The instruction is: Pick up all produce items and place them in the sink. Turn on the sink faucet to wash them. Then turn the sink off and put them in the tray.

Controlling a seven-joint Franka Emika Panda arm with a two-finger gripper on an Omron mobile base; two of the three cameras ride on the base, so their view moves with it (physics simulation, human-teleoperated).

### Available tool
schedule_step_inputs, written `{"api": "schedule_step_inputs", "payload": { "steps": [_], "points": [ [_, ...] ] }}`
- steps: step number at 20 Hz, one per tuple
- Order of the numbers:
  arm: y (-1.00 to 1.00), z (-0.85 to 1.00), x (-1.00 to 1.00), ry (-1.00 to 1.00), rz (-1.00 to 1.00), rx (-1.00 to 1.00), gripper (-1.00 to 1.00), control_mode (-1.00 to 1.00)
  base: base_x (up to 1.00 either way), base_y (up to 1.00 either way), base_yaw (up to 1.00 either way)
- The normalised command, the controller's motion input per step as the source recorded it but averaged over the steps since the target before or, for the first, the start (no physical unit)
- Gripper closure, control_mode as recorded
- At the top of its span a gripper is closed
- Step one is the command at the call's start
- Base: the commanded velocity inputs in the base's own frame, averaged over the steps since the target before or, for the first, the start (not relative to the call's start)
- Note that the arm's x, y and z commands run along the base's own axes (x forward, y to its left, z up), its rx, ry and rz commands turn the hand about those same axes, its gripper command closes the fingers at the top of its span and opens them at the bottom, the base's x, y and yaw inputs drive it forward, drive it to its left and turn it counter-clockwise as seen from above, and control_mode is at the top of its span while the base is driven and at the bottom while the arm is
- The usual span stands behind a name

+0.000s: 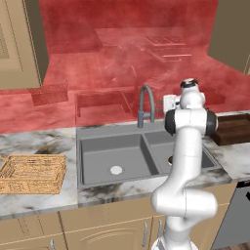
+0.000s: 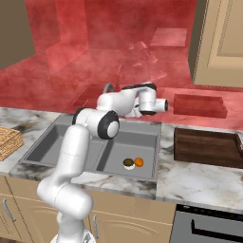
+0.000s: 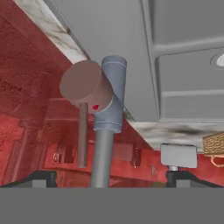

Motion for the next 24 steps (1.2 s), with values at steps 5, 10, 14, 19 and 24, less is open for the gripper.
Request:
{"api": "schedule_step_inputs", "payload": {
  "steps": [5, 10, 14, 19, 24],
  "points": [
    [-0.43, 0.61, -0.34, -0.09, 0.0, -0.01, -1.0, -1.0, 0.0, 0.0, 0.0],
    [-0.02, 0.13, -1.0, -0.3, 0.11, -0.2, -1.0, -1.0, 0.0, 0.0, 0.0],
    [0.0, -0.08, -1.0, -0.3, 0.19, -0.33, -1.0, -1.0, 0.0, 0.0, 0.0],
    [-0.03, -0.58, -1.0, -0.21, 0.29, -0.44, -1.0, -1.0, 0.0, 0.0, 0.0],
    [-0.17, -1.0, -0.86, 0.0, 0.37, -0.46, -1.0, -1.0, 0.0, 0.0, 0.0]
  ]
}}
